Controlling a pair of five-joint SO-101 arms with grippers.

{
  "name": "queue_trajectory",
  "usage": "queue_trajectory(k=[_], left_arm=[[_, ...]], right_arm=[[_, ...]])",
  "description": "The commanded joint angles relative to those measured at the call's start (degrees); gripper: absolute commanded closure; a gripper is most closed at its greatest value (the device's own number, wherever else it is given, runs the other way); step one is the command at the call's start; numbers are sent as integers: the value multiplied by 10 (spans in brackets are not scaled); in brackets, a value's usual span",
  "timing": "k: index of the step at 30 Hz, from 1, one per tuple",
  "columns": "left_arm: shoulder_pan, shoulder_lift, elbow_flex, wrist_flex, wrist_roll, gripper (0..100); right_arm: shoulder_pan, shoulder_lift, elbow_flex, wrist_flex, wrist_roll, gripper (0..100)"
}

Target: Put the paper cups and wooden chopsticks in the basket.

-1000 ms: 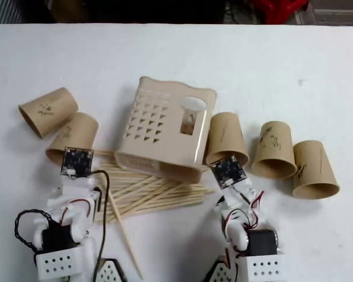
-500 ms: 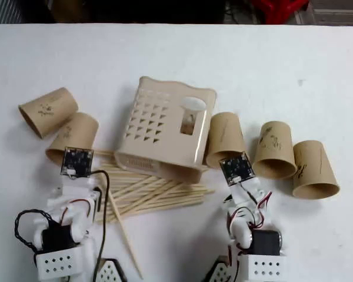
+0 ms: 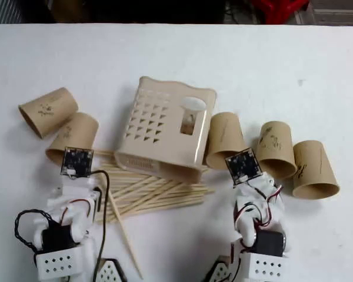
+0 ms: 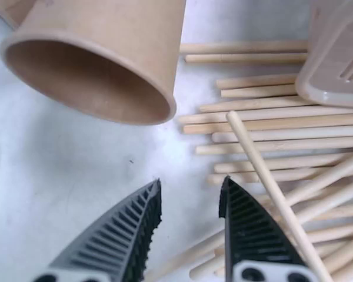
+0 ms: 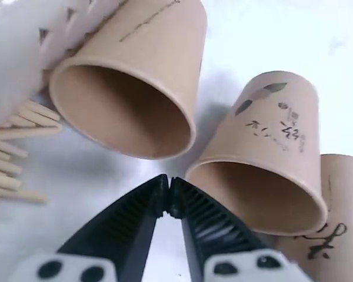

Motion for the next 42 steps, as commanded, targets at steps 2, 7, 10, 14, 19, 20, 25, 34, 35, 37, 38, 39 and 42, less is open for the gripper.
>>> queue_trajectory(k=[2, 7, 10, 14, 19, 20, 25, 34, 35, 37, 38, 39, 42], left_arm=[[4, -1, 0, 4, 8, 827], [4, -1, 0, 4, 8, 827], [4, -1, 0, 4, 8, 827], [4, -1, 0, 4, 8, 827], [4, -1, 0, 4, 8, 827], [4, -1, 0, 4, 8, 827], [4, -1, 0, 4, 8, 827], [4, -1, 0, 4, 8, 827], [4, -1, 0, 4, 8, 827], [4, -1, 0, 4, 8, 827], [4, -1, 0, 4, 8, 827], [4, -1, 0, 4, 8, 827], [4, -1, 0, 4, 8, 827]], right_arm=[[-1, -3, -30, 4, 16, 978], [-35, -2, -98, 77, 16, 978], [-36, -1, -163, 107, 16, 978], [-38, 29, -249, 131, 9, 977], [-80, 214, -375, 128, -74, 977], [-93, 266, -411, 129, -91, 977], [-165, 529, -596, 133, -177, 976], [-243, 877, -876, 160, -295, 772], [-243, 904, -898, 160, -302, 769], [-240, 957, -942, 159, -311, 769], [-239, 982, -963, 160, -313, 769], [-238, 1003, -980, 161, -313, 769], [-233, 1062, -1015, 163, -313, 769]])
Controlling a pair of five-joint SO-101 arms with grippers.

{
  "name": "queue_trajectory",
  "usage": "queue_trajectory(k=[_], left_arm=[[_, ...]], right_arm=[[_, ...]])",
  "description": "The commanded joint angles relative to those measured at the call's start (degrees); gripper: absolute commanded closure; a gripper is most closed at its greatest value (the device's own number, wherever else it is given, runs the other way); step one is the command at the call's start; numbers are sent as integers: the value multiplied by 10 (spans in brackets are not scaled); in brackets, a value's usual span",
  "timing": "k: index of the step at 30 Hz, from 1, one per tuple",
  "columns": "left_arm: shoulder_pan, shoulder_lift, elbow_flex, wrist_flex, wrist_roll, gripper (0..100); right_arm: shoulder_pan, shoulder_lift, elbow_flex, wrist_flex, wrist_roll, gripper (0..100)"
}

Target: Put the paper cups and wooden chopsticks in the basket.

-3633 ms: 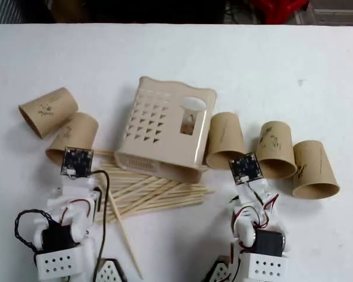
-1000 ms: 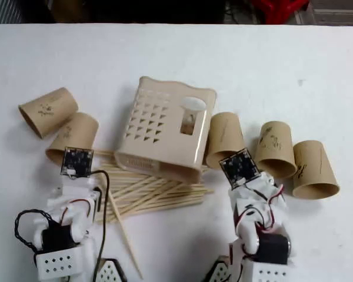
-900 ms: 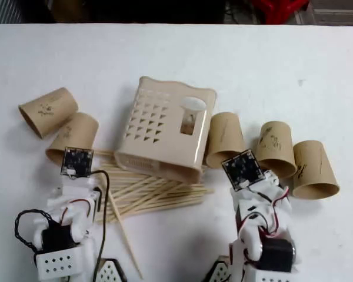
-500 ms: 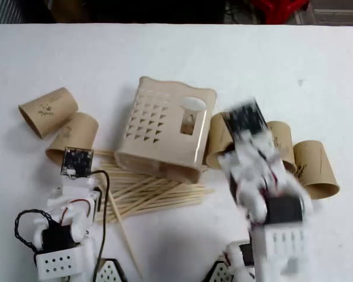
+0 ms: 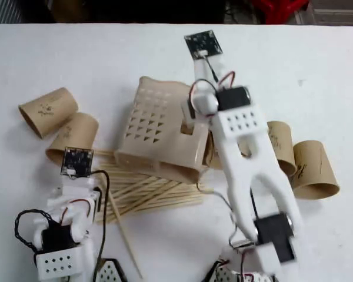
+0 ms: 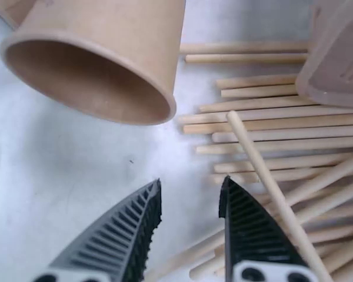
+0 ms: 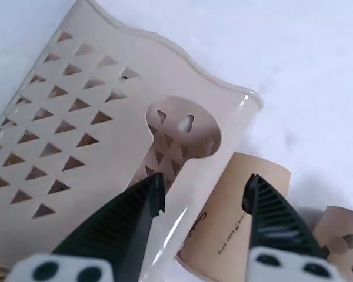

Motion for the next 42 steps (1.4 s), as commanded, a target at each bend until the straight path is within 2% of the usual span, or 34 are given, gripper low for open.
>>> queue_trajectory(k=[1, 13, 21, 25, 28, 36, 42], left_arm=[[4, -1, 0, 4, 8, 827], [4, -1, 0, 4, 8, 827], [4, -1, 0, 4, 8, 827], [4, -1, 0, 4, 8, 827], [4, -1, 0, 4, 8, 827], [4, -1, 0, 4, 8, 827], [4, -1, 0, 4, 8, 827]], right_arm=[[5, 54, -65, 4, -5, 769], [58, 211, -189, 2, -5, 769], [54, 291, -251, 5, -4, 772], [58, 320, -269, 3, -4, 872], [58, 324, -273, 2, -4, 982], [72, 301, -279, 3, -6, 983], [72, 212, -276, 7, -46, 983]])
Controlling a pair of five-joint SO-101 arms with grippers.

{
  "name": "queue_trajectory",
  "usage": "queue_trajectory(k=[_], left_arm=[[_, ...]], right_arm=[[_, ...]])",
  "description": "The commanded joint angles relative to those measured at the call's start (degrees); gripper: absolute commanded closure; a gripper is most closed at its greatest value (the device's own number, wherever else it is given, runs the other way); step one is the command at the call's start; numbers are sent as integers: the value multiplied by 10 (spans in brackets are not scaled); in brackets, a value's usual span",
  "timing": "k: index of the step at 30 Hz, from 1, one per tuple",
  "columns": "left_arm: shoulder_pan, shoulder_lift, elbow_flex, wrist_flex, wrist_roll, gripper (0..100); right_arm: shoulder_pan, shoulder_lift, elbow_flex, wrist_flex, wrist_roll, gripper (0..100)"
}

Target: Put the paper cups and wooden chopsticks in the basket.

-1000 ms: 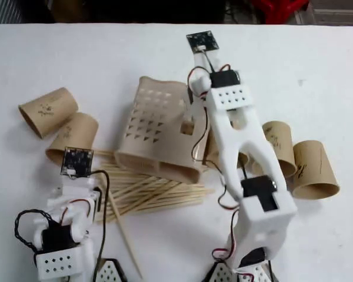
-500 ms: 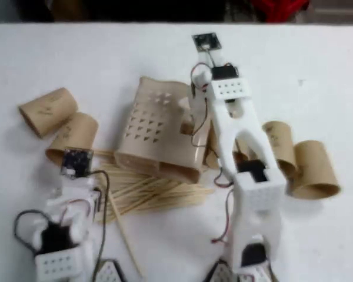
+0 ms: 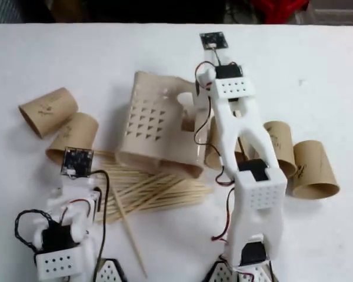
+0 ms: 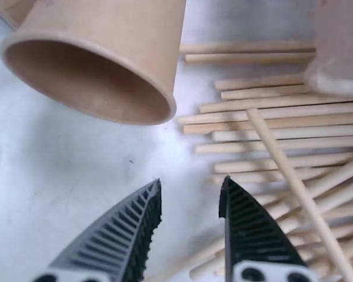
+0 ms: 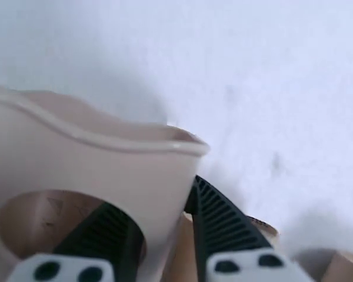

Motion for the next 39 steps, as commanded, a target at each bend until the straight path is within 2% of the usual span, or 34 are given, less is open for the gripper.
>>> queue_trajectory(k=[1, 7, 22, 27, 34, 39], left_arm=[[4, -1, 0, 4, 8, 827], [4, -1, 0, 4, 8, 827], [4, -1, 0, 4, 8, 827], [4, -1, 0, 4, 8, 827], [4, -1, 0, 4, 8, 827], [4, -1, 0, 4, 8, 827]], right_arm=[[1, -106, -27, 5, -15, 983], [-3, -200, -29, 5, -49, 983], [42, -299, 0, -141, -47, 983], [63, -434, 148, -236, -45, 983], [37, -673, 531, -482, 13, 984], [16, -676, 597, -549, 14, 984]])
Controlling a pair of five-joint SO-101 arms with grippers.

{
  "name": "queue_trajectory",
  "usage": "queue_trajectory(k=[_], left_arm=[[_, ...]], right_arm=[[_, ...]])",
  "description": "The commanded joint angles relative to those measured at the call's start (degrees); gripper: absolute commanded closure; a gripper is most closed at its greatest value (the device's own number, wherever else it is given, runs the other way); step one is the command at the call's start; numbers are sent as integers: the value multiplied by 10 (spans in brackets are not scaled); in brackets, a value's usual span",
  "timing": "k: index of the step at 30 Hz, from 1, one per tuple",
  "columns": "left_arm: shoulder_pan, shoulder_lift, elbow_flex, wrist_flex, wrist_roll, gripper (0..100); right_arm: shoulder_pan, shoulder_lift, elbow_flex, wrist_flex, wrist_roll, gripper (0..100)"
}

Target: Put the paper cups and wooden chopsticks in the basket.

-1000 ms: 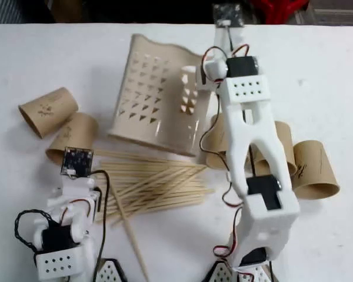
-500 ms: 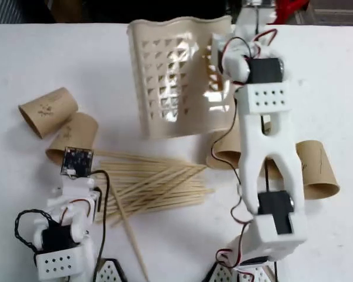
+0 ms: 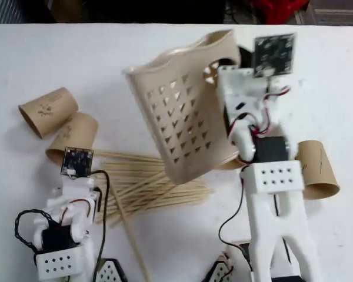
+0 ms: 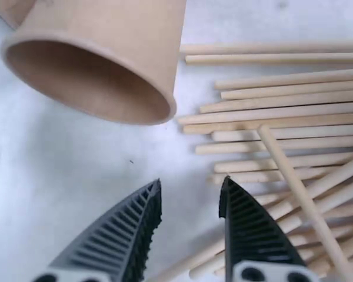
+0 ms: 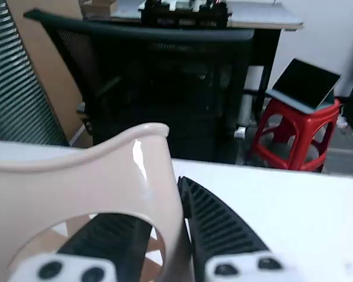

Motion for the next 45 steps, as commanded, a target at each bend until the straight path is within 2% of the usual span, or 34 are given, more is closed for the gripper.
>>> queue_trajectory(k=[1, 10, 17, 21, 26, 29, 35, 45], left_arm=[[4, -1, 0, 4, 8, 827], [4, -1, 0, 4, 8, 827], [4, -1, 0, 4, 8, 827], [4, -1, 0, 4, 8, 827], [4, -1, 0, 4, 8, 827], [4, -1, 0, 4, 8, 827], [4, -1, 0, 4, 8, 827], [4, -1, 0, 4, 8, 827]], right_arm=[[-15, -18, 6, -48, 3, 984], [-26, 99, 1, -160, 3, 984], [-53, 200, -2, -293, 2, 984], [-52, 207, -33, -258, -4, 984], [-41, 207, -42, -221, -127, 983], [-42, 207, -42, -220, -162, 981], [-46, 206, -46, -201, -198, 982], [-74, 198, -45, -201, -196, 983]])
